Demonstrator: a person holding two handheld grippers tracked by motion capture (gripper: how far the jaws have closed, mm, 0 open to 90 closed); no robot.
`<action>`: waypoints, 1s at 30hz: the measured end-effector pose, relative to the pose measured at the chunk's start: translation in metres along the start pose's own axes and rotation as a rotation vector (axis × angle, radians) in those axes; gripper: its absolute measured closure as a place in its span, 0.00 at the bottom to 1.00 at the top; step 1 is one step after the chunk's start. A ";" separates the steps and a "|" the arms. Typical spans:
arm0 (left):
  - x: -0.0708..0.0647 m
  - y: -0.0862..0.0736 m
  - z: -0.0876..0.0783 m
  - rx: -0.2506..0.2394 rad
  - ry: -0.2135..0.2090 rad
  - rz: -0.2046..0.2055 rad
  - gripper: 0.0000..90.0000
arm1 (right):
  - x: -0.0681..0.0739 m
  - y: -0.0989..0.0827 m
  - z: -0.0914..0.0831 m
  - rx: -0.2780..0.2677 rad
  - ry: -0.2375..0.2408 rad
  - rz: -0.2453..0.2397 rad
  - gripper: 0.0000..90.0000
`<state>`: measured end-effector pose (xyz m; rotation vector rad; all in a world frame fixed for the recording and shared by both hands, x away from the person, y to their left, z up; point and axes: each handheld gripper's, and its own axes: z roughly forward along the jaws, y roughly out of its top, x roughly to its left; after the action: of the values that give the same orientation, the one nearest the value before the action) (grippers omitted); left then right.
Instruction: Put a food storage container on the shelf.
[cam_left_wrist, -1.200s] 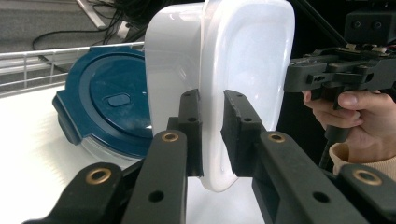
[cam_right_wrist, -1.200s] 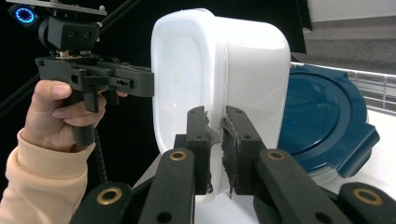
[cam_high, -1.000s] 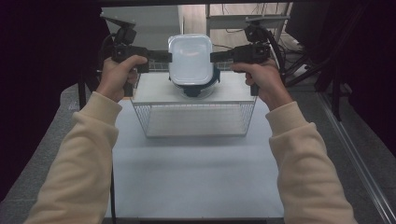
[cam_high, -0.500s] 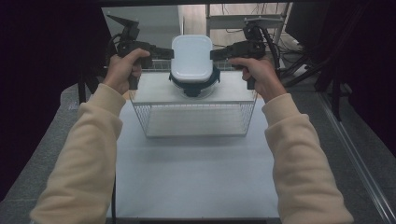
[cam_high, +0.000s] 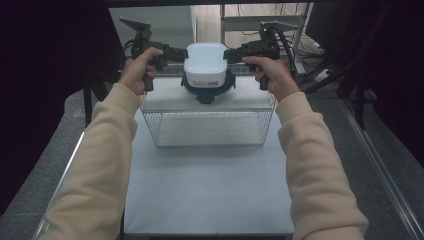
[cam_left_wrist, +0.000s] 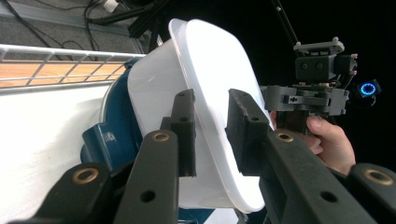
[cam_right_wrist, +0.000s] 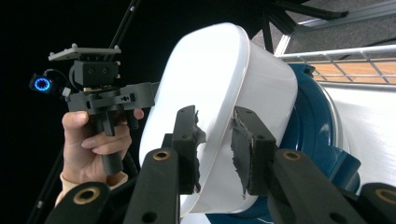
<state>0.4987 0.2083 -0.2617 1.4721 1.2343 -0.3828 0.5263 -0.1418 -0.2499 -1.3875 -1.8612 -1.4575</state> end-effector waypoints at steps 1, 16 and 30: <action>0.001 0.000 0.001 0.000 0.004 -0.003 0.81 | -0.001 0.000 0.001 0.001 -0.001 0.005 0.78; -0.005 -0.012 -0.005 -0.075 0.130 0.080 0.49 | 0.009 -0.008 -0.006 -0.071 -0.018 -0.066 0.46; -0.026 -0.070 -0.039 -0.092 0.186 0.282 0.38 | 0.018 -0.055 -0.039 -0.079 -0.122 -0.352 0.38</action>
<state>0.4149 0.2175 -0.2653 1.6019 1.1510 0.0004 0.4609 -0.1668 -0.2481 -1.2535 -2.2355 -1.6582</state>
